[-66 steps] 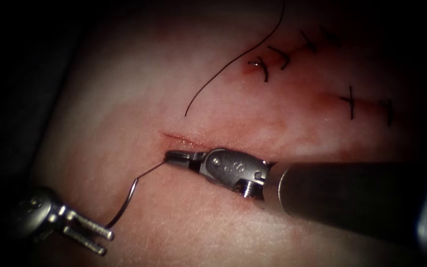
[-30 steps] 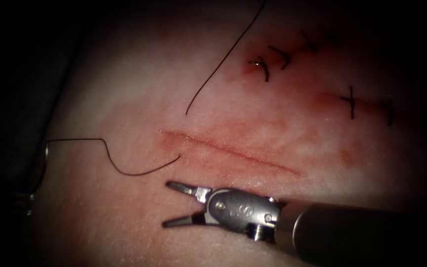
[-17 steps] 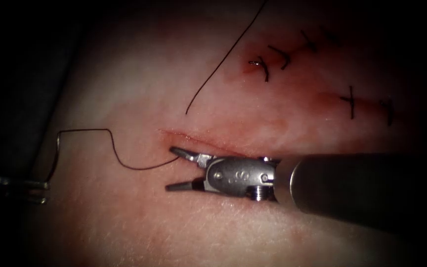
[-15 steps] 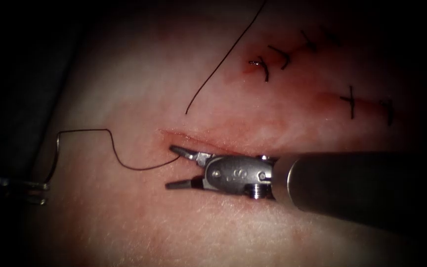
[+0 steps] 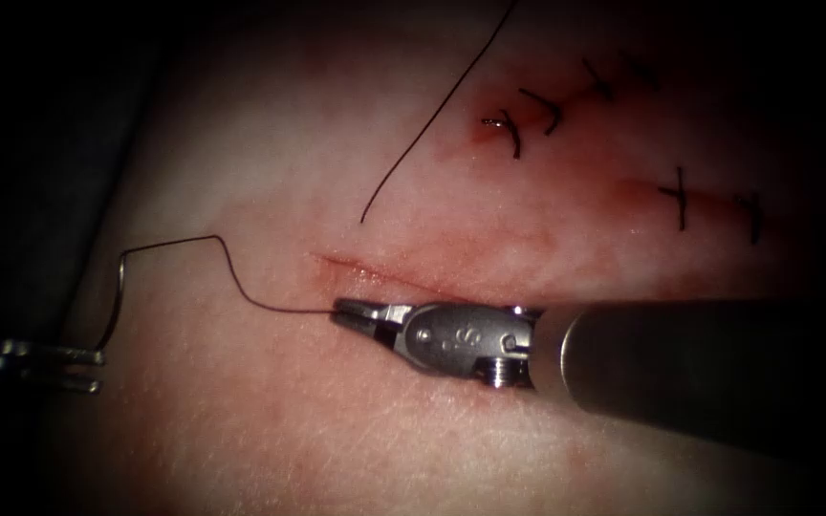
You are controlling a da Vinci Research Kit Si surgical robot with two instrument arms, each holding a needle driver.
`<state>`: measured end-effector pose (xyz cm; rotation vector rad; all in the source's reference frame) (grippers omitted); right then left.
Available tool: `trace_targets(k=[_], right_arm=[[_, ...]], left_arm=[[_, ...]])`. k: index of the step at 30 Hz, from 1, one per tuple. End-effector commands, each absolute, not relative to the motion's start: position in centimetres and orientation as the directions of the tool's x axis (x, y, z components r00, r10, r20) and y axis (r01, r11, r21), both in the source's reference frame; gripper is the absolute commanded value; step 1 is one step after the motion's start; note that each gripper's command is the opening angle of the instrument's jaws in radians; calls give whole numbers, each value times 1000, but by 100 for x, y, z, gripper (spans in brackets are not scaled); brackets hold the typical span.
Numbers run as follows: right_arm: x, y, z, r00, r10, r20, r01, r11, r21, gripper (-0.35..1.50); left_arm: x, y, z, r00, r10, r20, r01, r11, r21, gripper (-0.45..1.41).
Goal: Wound Closure
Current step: Pick up suture proximal to wound and pull distally with right hand. Repeat until only a short tail remains above wound.
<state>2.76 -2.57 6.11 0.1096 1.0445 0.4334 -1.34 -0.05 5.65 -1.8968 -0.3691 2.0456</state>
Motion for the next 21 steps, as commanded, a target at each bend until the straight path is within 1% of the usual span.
trace_targets(k=[1, 7, 9, 19, 20, 21], right_arm=[[282, -274, 612, 411, 418, -811, -287, 903, 320, -35], [275, -314, 582, 343, 472, -812, -258, 879, 401, -35], [275, -319, 578, 340, 473, -813, -253, 878, 406, -35], [298, -363, 553, 298, 470, -831, -190, 882, 431, -35], [297, -355, 554, 272, 439, -856, -197, 896, 397, 34], [295, -350, 554, 258, 421, -869, -201, 904, 378, 61]], left_arm=[[-142, -8, 576, -62, 406, -912, -65, -913, -403, -45], [-159, -18, 593, -65, 392, -918, -82, -919, -387, -45], [-161, -22, 594, -65, 389, -919, -84, -920, -383, -45], [-157, -37, 591, -55, 369, -928, -69, -928, -366, -45], [-151, -35, 590, -63, 372, -926, -79, -927, -367, -45], [-148, -33, 590, -61, 374, -925, -85, -926, -369, -45]])
